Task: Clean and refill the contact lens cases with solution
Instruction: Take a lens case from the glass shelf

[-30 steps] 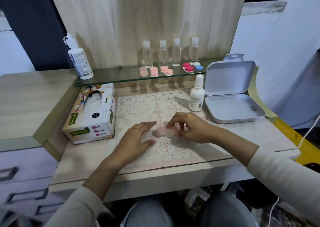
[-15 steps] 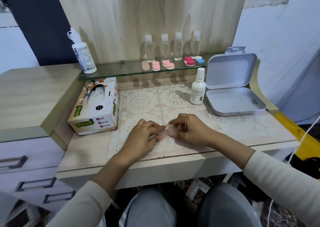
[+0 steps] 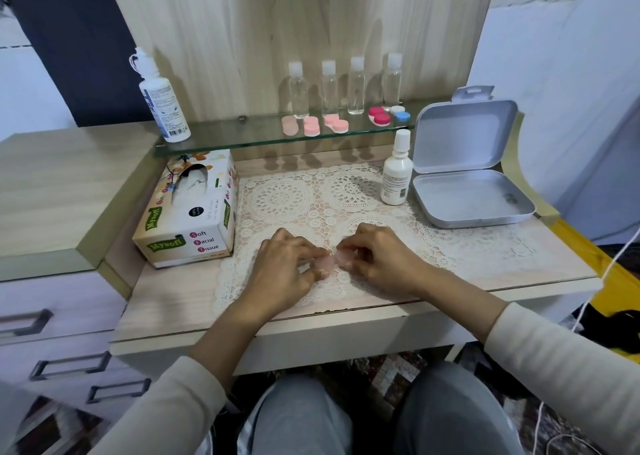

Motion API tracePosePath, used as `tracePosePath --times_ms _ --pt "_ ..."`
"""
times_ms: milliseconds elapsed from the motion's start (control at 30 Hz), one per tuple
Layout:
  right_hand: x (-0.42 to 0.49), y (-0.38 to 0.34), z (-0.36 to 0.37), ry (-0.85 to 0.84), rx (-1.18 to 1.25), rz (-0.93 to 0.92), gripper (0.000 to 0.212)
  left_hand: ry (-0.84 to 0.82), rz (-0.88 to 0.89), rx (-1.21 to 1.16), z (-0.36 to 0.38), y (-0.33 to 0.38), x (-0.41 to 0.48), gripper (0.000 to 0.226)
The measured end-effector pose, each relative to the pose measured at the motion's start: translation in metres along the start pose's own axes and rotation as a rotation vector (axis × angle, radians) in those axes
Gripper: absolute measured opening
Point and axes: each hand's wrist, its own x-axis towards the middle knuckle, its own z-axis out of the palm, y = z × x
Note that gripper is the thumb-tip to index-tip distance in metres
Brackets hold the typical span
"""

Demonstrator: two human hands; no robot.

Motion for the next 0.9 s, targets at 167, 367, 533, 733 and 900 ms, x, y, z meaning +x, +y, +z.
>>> tracePosePath --times_ms 167,367,533,733,900 --pt "-0.001 0.0 0.002 0.007 -0.013 -0.002 0.028 0.037 -0.033 -0.004 0.0 0.003 0.001 0.033" --pt "-0.001 0.001 0.005 0.003 -0.028 0.009 0.028 0.029 -0.207 0.091 0.004 0.011 0.007 0.053" --pt "-0.001 0.002 0.006 0.002 -0.019 0.003 0.026 -0.073 -0.148 -0.24 0.007 0.008 -0.001 0.043" --pt "-0.002 0.003 0.007 0.009 0.006 -0.008 0.022 0.009 -0.073 -0.261 0.001 0.0 -0.014 0.046" --pt "-0.003 0.002 0.006 0.01 0.021 -0.003 0.023 0.027 -0.031 -0.194 -0.002 -0.005 -0.013 0.04"
